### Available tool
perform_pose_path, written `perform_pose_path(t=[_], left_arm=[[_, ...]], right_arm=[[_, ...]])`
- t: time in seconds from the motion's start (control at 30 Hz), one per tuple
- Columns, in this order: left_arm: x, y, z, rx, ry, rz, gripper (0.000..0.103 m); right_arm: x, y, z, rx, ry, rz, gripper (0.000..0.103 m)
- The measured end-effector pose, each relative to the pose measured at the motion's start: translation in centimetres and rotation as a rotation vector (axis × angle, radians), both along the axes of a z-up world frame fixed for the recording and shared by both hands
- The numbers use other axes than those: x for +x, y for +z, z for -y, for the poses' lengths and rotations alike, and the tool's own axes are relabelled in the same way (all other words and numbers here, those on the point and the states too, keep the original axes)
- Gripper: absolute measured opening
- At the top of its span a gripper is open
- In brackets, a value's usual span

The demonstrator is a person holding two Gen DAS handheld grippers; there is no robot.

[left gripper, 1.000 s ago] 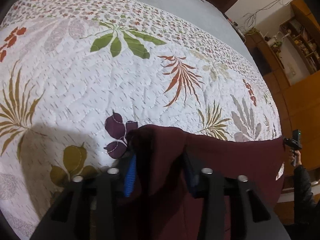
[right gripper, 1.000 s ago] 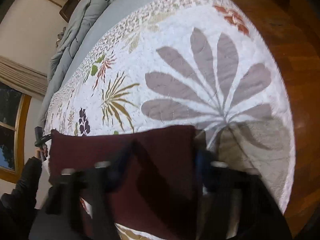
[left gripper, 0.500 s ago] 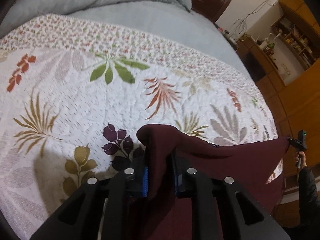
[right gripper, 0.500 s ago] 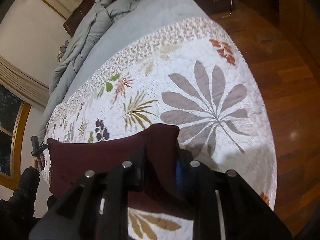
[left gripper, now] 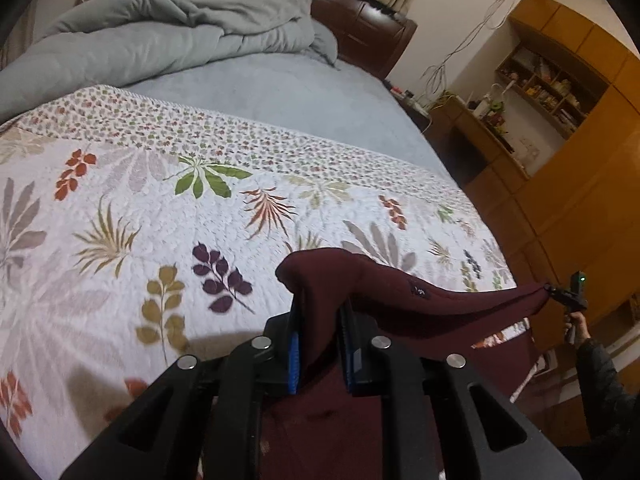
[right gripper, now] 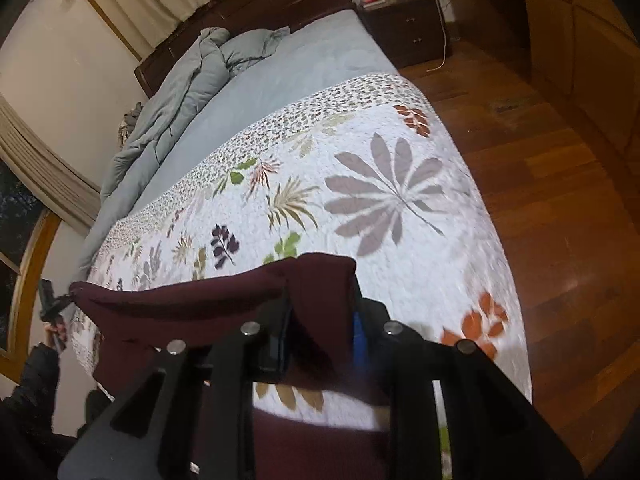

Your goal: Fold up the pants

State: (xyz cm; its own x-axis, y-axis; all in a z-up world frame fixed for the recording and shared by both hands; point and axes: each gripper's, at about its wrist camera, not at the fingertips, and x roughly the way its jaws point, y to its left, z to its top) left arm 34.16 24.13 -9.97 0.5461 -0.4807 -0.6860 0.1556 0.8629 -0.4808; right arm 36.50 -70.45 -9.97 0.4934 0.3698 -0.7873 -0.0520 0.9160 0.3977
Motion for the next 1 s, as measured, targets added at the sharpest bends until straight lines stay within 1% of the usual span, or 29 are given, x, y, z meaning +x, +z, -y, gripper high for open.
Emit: perform_pose_path(t=[0.1, 0.23, 0.3, 0.4, 0.5, 0.57, 0.63, 0.67, 0.7, 0.73, 0.8, 0.83, 0.87, 0.9, 0.93, 0.97, 1.0], left_arm=[[-2.9, 0.8, 0.1, -0.009, -0.007, 0.015, 0.016], [-6.0, 0.9, 0.0, -0.026, 0.001, 0.024, 0.016], [-7.4, 0.7, -0.1, -0.033, 0.007, 0.025, 0.016], [-9.7, 0.0, -0.4, -0.044, 0.013, 0.019, 0.015], [-12.5, -1.5, -0.6, -0.041, 0.017, -0.002, 0.015], [-13.9, -2.6, -0.3, -0.014, 0.008, -0.022, 0.015], [-15.2, -4.1, -0.2, -0.011, 0.001, -0.052, 0.015], [-15.6, -4.7, -0.1, 0.003, -0.004, -0.062, 0.015], [-16.3, -5.5, 0.1, 0.027, -0.009, -0.078, 0.015], [-16.6, -5.9, 0.2, 0.04, -0.011, -0.089, 0.015], [-17.3, -7.2, 0.7, 0.1, -0.022, -0.13, 0.017], [-17.7, -7.8, 0.9, 0.139, -0.022, -0.162, 0.022], [-18.1, -8.3, 0.9, 0.172, -0.013, -0.185, 0.039], [-18.5, -8.5, 0.7, 0.203, 0.004, -0.198, 0.06], [-19.0, -8.6, 0.4, 0.252, 0.028, -0.208, 0.064], [-19.6, -8.6, 0.0, 0.276, 0.046, -0.216, 0.066], [-20.0, -8.4, -0.2, 0.271, 0.051, -0.221, 0.069]], right_arm=[[-2.7, -0.5, 0.3, -0.012, -0.012, 0.012, 0.025], [-6.9, -0.7, 0.5, -0.017, -0.034, 0.046, 0.026], [-9.1, -0.6, 0.1, -0.051, -0.025, 0.068, 0.026], [-11.9, -1.1, -0.3, -0.067, -0.025, 0.071, 0.027], [-14.7, -2.1, -0.7, -0.101, -0.034, 0.067, 0.029], [-16.1, -2.9, -1.0, -0.116, -0.033, 0.058, 0.03], [-17.5, -4.0, -1.1, -0.13, -0.046, 0.043, 0.031], [-17.8, -4.3, -1.1, -0.135, -0.049, 0.036, 0.031], [-18.2, -4.9, -1.3, -0.151, -0.057, 0.023, 0.032], [-18.6, -5.3, -1.3, -0.159, -0.06, 0.015, 0.035], [-19.4, -5.9, -1.4, -0.184, -0.08, -0.009, 0.037], [-19.9, -6.1, -1.3, -0.185, -0.097, -0.018, 0.042], [-20.3, -6.3, -0.9, -0.17, -0.121, -0.029, 0.047], [-20.9, -6.4, -0.5, -0.149, -0.144, -0.036, 0.048], [-21.9, -6.4, 0.1, -0.11, -0.177, -0.039, 0.052], [-22.8, -6.4, 0.7, -0.071, -0.218, -0.042, 0.056], [-23.6, -6.3, 1.2, -0.035, -0.253, -0.044, 0.057]])
